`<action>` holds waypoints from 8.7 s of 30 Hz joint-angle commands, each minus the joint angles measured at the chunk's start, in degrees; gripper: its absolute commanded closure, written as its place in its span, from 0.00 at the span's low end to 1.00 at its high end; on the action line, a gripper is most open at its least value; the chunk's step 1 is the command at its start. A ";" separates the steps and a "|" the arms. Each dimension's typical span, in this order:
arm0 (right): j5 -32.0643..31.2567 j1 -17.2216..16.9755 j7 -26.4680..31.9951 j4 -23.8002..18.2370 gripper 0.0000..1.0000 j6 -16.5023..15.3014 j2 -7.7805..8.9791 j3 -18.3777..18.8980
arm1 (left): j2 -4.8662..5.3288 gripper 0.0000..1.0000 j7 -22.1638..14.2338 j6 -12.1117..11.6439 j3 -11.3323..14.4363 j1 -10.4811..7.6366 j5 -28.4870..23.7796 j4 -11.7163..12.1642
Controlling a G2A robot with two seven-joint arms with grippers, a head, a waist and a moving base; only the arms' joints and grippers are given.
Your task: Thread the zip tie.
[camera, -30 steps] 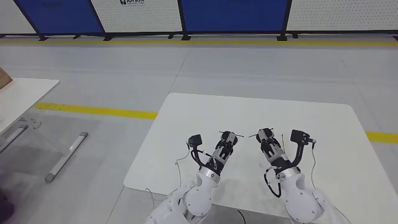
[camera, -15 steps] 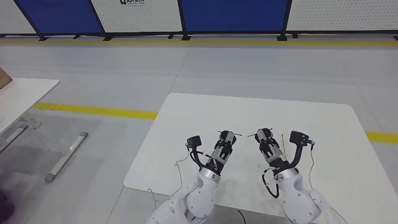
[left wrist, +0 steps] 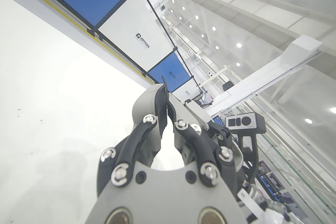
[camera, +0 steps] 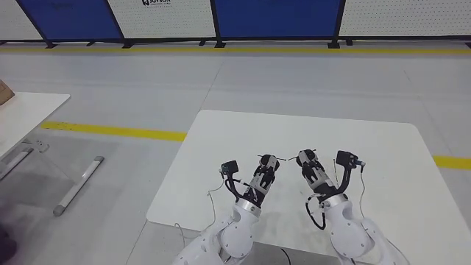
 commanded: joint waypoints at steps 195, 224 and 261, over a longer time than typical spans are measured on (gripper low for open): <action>0.35 -5.05 -11.42 0.97 1.00 -7.77 -4.88 -0.21 | 3.59 1.00 -23.18 -1.44 -12.90 4.57 -0.59 -9.76; -3.34 -3.20 -16.06 3.79 1.00 -4.09 -7.10 -3.57 | 3.59 1.00 -23.18 -1.44 -12.90 4.57 -0.59 -9.76; 4.03 -0.34 -15.86 11.38 1.00 -10.61 -10.29 -5.26 | 3.59 1.00 -23.18 -1.44 -12.90 4.57 -0.59 -9.76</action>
